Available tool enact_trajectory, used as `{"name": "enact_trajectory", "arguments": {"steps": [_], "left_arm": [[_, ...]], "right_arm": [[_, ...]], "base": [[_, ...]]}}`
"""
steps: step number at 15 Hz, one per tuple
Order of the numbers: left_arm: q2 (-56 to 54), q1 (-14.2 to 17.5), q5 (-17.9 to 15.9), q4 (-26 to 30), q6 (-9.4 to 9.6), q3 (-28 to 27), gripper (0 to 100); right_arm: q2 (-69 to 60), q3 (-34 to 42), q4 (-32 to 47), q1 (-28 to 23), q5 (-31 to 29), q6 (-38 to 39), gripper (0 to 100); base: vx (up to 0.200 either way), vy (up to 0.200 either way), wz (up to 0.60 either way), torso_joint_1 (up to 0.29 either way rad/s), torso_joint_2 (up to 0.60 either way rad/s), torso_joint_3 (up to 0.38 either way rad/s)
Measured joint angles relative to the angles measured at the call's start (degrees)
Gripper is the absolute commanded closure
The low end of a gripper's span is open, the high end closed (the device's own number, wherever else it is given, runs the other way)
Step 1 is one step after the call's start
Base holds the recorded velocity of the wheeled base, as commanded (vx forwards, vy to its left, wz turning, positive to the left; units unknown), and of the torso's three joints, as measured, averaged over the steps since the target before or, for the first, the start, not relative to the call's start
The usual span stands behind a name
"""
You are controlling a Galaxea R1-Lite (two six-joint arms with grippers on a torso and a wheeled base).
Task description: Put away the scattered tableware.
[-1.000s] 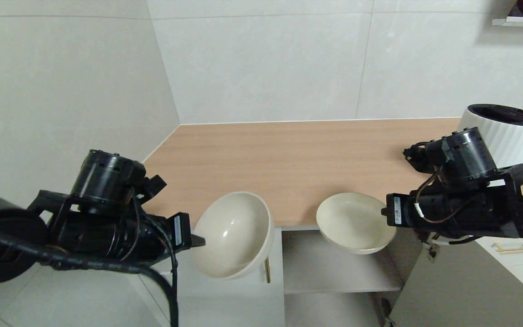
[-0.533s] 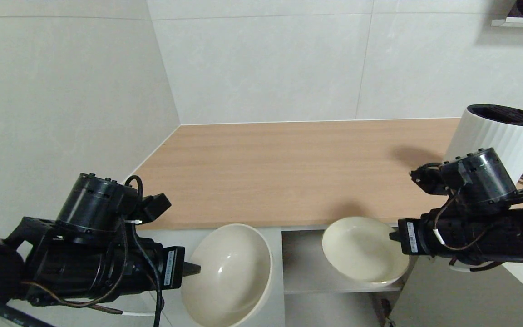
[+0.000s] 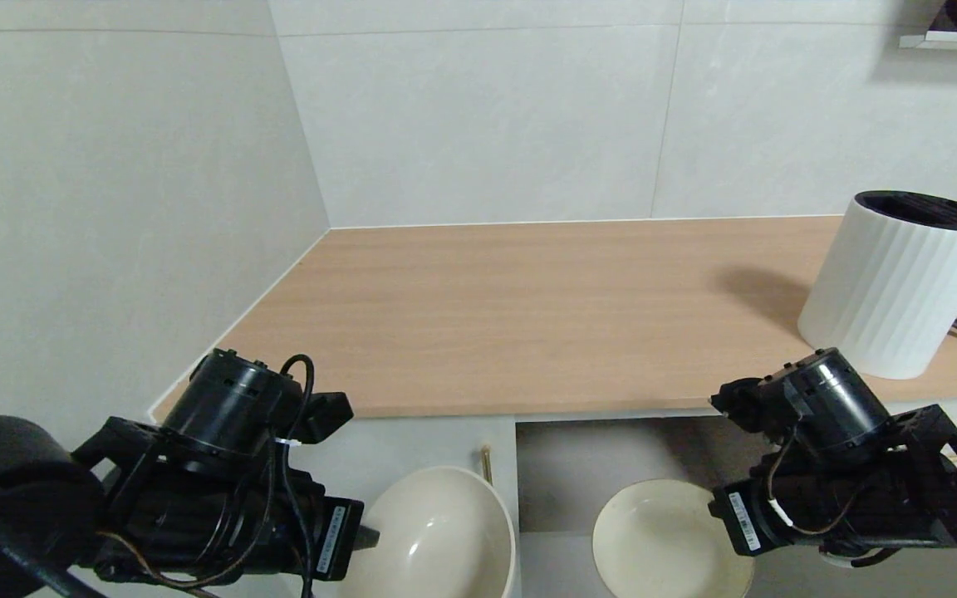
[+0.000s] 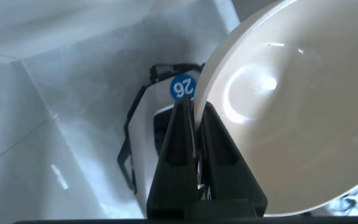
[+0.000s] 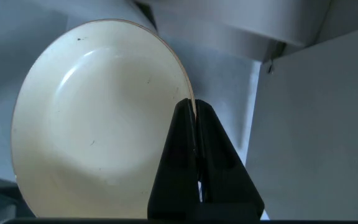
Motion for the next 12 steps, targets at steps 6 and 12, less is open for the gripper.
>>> {"name": "enact_trajectory", "arguments": {"steps": [6, 12], "left_arm": [[1.0, -1.68, 0.33, -0.09, 0.61, 1.05, 100], [1.68, -1.66, 1.32, -0.05, 0.56, 1.08, 100]], "right_arm": [[1.23, 0.33, -0.45, 0.93, -0.07, 0.0, 100], [1.84, 0.33, -0.38, 1.07, -0.18, 0.02, 100]], "base": [[0.0, 0.0, 0.0, -0.071, 0.17, 0.099], [0.0, 0.0, 0.0, -0.186, 0.47, 0.277]]}}
